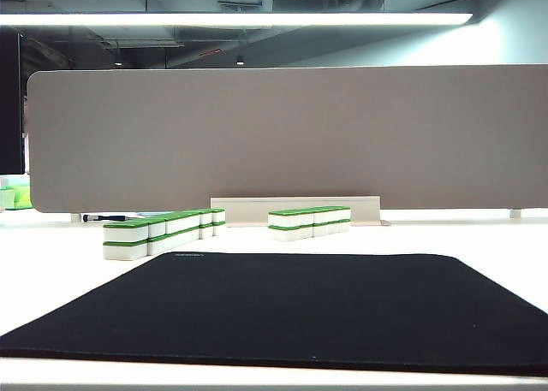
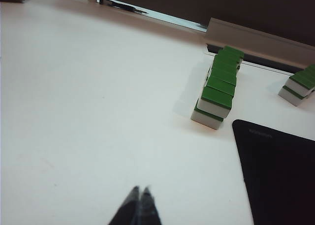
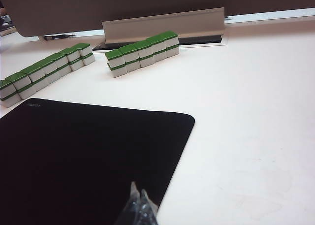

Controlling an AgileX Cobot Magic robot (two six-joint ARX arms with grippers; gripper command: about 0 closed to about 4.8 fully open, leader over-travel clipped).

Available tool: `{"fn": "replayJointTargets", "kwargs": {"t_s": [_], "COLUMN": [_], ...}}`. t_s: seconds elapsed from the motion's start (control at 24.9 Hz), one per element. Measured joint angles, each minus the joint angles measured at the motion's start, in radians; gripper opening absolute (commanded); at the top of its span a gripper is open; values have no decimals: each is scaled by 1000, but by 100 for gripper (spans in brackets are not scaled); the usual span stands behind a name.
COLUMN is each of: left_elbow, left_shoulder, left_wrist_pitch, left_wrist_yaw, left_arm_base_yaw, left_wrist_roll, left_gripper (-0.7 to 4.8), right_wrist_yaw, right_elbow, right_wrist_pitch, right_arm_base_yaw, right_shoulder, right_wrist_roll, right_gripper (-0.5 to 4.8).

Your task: Take a mahjong tile from the mahjong wall and then place it on the table close to you.

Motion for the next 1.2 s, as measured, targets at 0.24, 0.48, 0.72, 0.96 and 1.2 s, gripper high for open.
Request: {"fn": "replayJointTargets", "kwargs": {"t_s": [0.24, 0.48, 0.72, 0.96, 1.2], "left_elbow": [0, 0, 0, 0, 0], "left_shoulder": [0, 0, 0, 0, 0], "left_wrist_pitch": [0, 0, 1, 3, 3], "left_wrist_yaw": [0, 0, 45, 72, 75], "left_arm_base_yaw": [0, 0, 0, 0, 0], "left_wrist_roll": [0, 0, -13, -87, -89], "left_gripper": [-5, -5, -5, -5, -5], "right_wrist_yaw": [0, 0, 0, 3, 3], "right_elbow": [0, 0, 6, 137, 218], "right_wrist_pitch": [0, 0, -7, -27, -50], "right_arm_base_yaw": [0, 0, 0, 0, 0], "right_shoulder": [0, 0, 0, 0, 5], "right_wrist_roll": [0, 2, 23, 26, 27], "right_gripper": [-1, -1, -2, -2, -2]}}
